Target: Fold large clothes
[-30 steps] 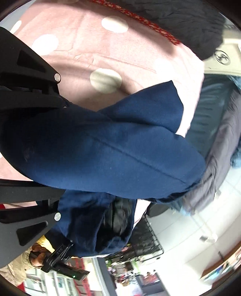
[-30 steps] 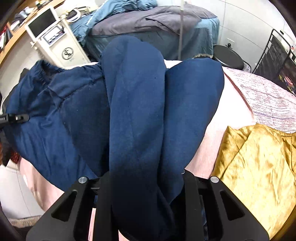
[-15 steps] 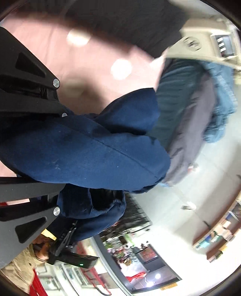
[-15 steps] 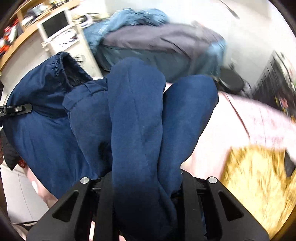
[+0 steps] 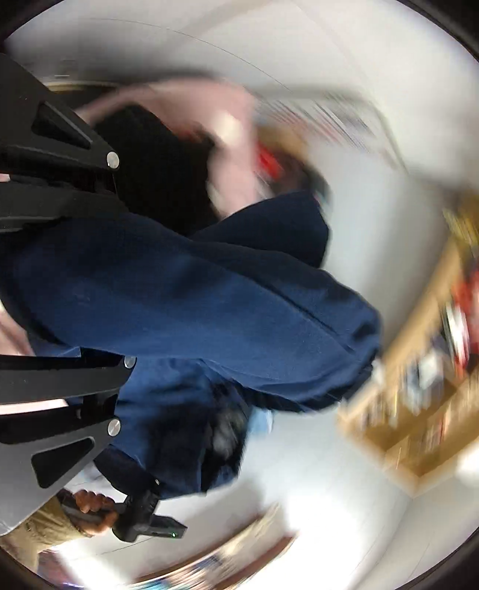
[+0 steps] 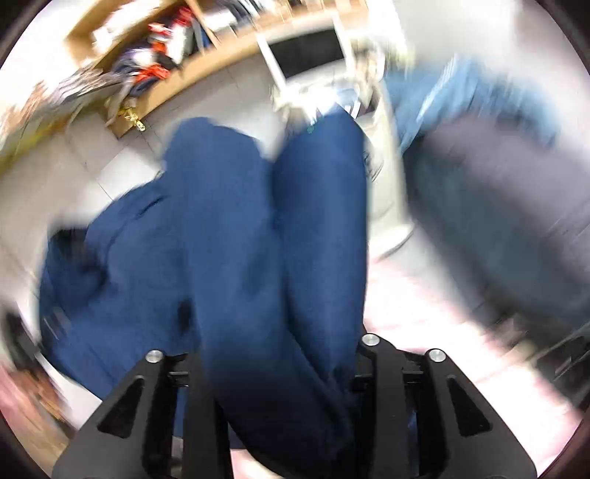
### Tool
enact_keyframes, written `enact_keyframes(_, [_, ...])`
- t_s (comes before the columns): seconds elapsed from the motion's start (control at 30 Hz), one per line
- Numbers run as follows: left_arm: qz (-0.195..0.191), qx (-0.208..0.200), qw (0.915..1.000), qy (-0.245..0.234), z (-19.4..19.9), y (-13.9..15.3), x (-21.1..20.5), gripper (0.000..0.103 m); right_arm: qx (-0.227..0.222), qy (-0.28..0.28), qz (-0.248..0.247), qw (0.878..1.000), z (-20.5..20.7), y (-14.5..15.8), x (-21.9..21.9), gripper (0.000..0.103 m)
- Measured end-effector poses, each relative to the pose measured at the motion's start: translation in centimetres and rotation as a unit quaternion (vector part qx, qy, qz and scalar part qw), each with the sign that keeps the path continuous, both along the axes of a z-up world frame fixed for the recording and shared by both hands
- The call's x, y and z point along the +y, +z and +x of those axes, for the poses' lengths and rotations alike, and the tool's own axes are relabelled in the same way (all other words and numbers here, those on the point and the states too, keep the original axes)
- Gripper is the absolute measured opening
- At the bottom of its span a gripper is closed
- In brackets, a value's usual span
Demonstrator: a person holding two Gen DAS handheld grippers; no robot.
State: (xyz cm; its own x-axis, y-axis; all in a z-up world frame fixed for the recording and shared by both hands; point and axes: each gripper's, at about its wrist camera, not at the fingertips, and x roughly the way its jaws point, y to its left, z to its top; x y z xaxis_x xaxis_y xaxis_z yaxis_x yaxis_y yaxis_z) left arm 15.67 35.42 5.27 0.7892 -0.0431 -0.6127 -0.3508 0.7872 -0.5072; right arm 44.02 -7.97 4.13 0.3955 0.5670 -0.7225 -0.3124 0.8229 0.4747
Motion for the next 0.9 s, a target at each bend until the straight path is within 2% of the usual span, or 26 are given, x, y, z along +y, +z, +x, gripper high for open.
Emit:
enact_keyframes(0.03, [-0.031, 0.045, 0.9980, 0.031, -0.1, -3.6, 1.9, 0.026, 0.028, -0.002, -0.014, 1.000, 1.7, -2.2, 1.6, 0.042])
enact_keyframes(0.07, [-0.071, 0.074, 0.9933, 0.054, -0.4, -7.1, 3.6, 0.027, 0.063, -0.006, -0.031, 0.998, 3.4, -5.1, 3.2, 0.044])
enact_keyframes(0.13, [-0.131, 0.071, 0.9858, 0.077, -1.4, -11.0, 5.6, 0.035, 0.102, -0.047, -0.081, 0.990, 5.8, -10.3, 5.4, 0.051])
enact_keyframes(0.17, [-0.159, 0.060, 0.9824, 0.077, -1.8, -12.1, 6.2, 0.037, 0.109, -0.062, -0.094, 0.988, 6.4, -11.9, 6.0, 0.063])
enact_keyframes(0.2, [-0.168, 0.048, 0.9818, 0.073, -1.8, -12.3, 6.8, 0.038, 0.110, -0.074, -0.104, 0.986, 6.8, -13.1, 6.3, 0.080])
enact_keyframes(0.23, [-0.157, 0.042, 0.9843, 0.068, -1.5, -12.2, 6.6, 0.045, 0.110, -0.088, -0.109, 0.984, 7.1, -13.9, 6.2, 0.085])
enact_keyframes(0.27, [-0.129, 0.054, 0.9879, 0.068, -1.1, -12.0, 6.2, 0.050, 0.108, -0.101, -0.102, 0.984, 7.2, -14.5, 5.9, 0.087])
enact_keyframes(0.33, [-0.082, 0.075, 0.9912, 0.073, -0.2, -11.9, 5.1, 0.069, 0.103, -0.107, -0.088, 0.985, 6.9, -15.0, 5.6, 0.087])
enact_keyframes(0.37, [-0.074, 0.082, 0.9908, 0.079, 0.0, -12.0, 5.0, 0.076, 0.101, -0.105, -0.083, 0.986, 7.2, -14.9, 5.5, 0.087])
enact_keyframes(0.43, [-0.099, 0.086, 0.9865, 0.098, 0.6, -12.9, 6.3, 0.082, 0.097, -0.103, -0.068, 0.988, 7.1, -14.4, 5.2, 0.087])
enact_keyframes(0.5, [-0.121, 0.083, 0.9827, 0.113, 0.7, -13.4, 6.8, 0.084, 0.086, -0.112, -0.040, 0.989, 6.8, -13.0, 3.9, 0.087])
enact_keyframes(0.57, [-0.104, 0.085, 0.9834, 0.121, 0.7, -12.7, 6.9, 0.085, 0.074, -0.121, -0.017, 0.990, 6.3, -11.9, 2.4, 0.087])
enact_keyframes(0.63, [-0.065, 0.082, 0.9852, 0.136, 0.5, -11.2, 6.9, 0.085, 0.063, -0.136, 0.005, 0.989, 5.3, -11.0, 0.8, 0.088])
enact_keyframes(0.67, [-0.045, 0.075, 0.9854, 0.146, 0.3, -10.1, 6.7, 0.085, 0.058, -0.149, 0.026, 0.987, 5.0, -10.3, -0.3, 0.094])
enact_keyframes(0.73, [-0.001, 0.052, 0.9843, 0.169, -0.4, -7.5, 6.7, 0.087, 0.057, -0.186, 0.048, 0.980, 4.5, -9.4, -2.4, 0.097])
enact_keyframes(0.83, [0.053, 0.037, 0.9789, 0.194, -1.3, -5.0, 6.4, 0.094, 0.059, -0.202, 0.057, 0.976, 4.2, -8.6, -4.0, 0.097])
enact_keyframes(0.9, [0.070, 0.032, 0.9782, 0.193, -1.7, -3.6, 5.9, 0.094, 0.050, -0.180, 0.035, 0.982, 3.0, -7.9, -3.3, 0.097])
